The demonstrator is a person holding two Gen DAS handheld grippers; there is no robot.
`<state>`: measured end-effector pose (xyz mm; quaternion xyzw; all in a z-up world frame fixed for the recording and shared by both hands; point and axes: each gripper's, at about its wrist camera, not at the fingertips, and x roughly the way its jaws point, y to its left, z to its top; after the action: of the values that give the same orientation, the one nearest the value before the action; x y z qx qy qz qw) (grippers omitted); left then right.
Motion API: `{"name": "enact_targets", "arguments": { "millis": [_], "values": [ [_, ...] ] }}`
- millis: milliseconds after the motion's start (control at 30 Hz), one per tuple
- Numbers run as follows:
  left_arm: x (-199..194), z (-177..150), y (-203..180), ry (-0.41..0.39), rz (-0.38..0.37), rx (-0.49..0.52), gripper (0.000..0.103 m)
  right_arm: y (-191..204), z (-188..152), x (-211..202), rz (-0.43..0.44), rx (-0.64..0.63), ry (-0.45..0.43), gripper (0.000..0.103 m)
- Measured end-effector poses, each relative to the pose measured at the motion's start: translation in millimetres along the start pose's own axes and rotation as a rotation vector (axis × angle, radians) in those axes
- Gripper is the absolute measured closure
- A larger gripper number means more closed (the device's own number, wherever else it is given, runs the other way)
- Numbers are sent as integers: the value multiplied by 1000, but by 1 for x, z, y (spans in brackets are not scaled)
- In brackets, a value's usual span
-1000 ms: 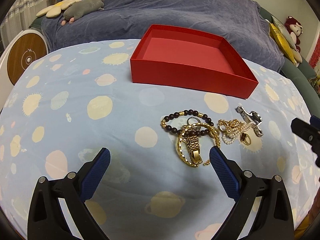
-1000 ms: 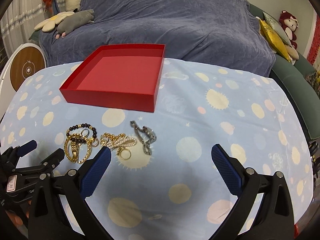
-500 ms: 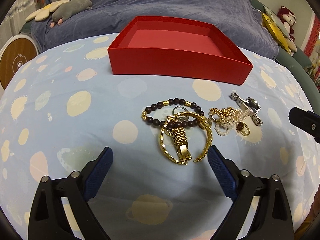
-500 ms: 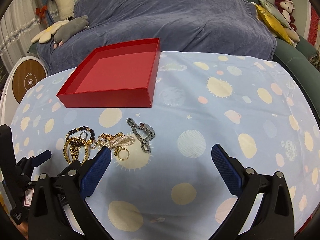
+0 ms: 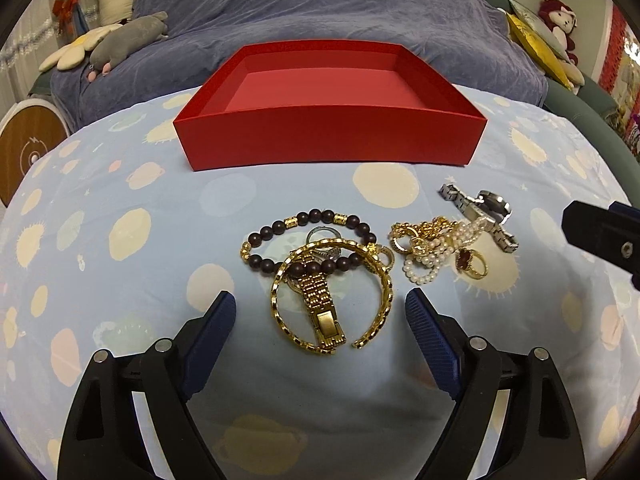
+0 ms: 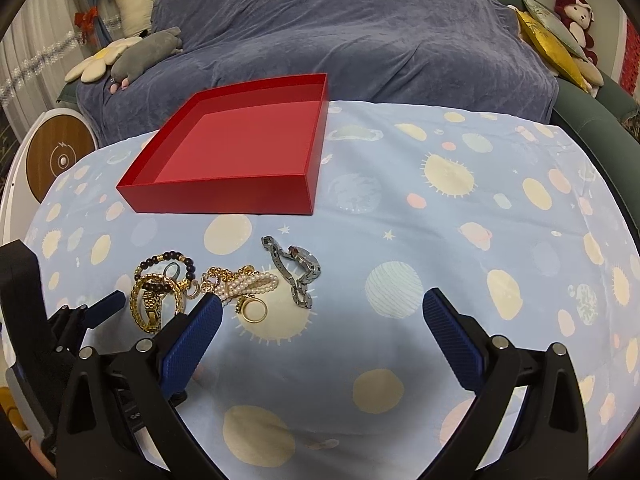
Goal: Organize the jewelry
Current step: 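Grasp the gold open bangle with the left tool while the right tool grasps the silver watch, then carry the bangle and silver watch into the red box and open both tools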
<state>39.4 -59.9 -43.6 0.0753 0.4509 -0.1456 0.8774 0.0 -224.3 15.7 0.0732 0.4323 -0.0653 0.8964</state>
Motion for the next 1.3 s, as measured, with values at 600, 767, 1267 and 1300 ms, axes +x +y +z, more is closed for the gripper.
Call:
{"name": "enact_targets", "arguments": {
  "millis": [600, 767, 1267, 1300],
  "values": [
    [-40, 3, 17, -69, -78, -40, 47, 8, 6, 31, 79, -13, 28, 34],
    [-49, 1, 30, -68, -88, -68, 47, 8, 8, 50, 70, -8, 56, 55],
    [-45, -5, 46, -53, -74, -92, 47, 6, 4, 68, 81, -9, 90, 95],
    [-45, -5, 46, -53, -75, -91, 47, 6, 4, 67, 81, -7, 89, 95]
  ]
}}
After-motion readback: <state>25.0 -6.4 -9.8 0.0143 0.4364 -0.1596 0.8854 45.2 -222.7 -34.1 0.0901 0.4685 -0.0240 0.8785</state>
